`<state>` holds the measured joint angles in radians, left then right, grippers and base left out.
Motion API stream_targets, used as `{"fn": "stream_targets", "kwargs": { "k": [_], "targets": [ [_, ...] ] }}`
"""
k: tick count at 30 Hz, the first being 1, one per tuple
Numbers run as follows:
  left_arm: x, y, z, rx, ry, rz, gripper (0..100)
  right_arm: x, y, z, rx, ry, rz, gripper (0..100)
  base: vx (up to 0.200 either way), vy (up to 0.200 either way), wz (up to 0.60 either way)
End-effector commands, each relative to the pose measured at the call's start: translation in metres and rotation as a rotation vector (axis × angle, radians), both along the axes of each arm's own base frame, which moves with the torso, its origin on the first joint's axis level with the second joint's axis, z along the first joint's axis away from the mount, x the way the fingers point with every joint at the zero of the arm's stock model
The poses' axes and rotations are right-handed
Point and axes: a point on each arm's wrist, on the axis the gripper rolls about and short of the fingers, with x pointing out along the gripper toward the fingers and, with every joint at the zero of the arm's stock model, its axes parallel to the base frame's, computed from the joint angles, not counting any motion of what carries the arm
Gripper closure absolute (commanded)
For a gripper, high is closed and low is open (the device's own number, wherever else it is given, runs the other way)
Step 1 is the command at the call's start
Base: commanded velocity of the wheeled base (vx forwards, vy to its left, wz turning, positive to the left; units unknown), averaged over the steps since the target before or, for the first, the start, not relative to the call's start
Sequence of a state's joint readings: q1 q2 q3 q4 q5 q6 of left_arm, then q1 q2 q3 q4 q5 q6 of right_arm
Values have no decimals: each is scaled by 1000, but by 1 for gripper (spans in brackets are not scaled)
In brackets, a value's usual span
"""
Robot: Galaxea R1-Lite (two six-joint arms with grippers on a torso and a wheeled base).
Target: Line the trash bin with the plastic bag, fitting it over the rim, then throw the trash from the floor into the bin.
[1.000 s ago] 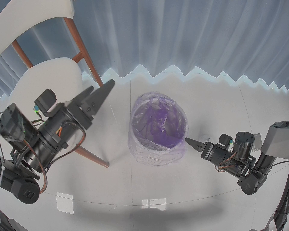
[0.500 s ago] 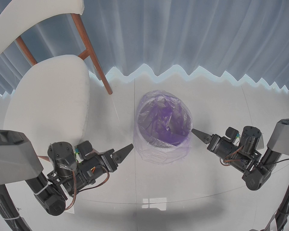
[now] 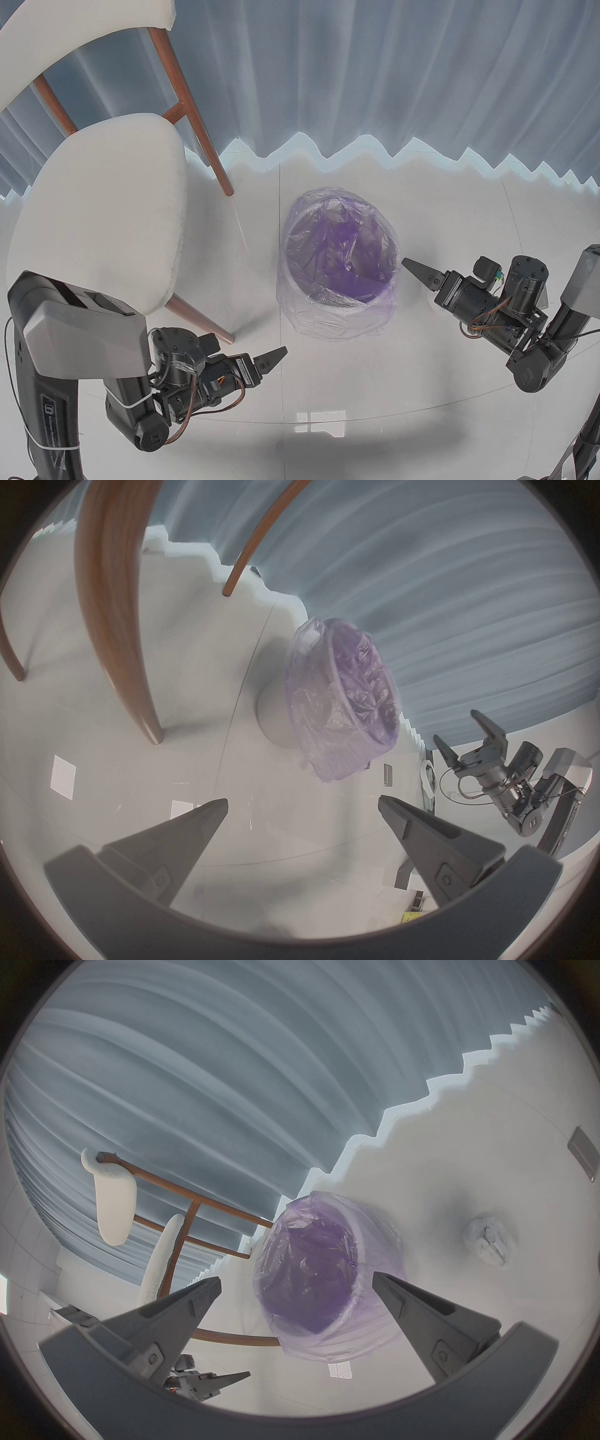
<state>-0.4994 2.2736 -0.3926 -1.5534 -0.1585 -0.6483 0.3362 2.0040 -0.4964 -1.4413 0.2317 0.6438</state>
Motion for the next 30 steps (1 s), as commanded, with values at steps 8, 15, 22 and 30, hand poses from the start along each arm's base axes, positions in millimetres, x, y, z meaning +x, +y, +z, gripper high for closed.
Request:
{"fn": "stream_targets", "kwargs": {
  "k": [8,15,22,30],
  "targets": [
    [32,-15,-39,-7,14,10,0,5,-5,8,36,-20,-6,0,0,0,0],
    [44,-17,-44,-34,6,27,0,6,-5,11,53,-22,-5,0,0,0,0],
    [62,-23,-49,-58,-37,33,0,5,-5,13,54,-26,-5,0,0,0,0],
    [84,-45,-52,-104,-115,-21,0,5,-6,12,54,-25,-5,0,0,0,0]
  ]
}}
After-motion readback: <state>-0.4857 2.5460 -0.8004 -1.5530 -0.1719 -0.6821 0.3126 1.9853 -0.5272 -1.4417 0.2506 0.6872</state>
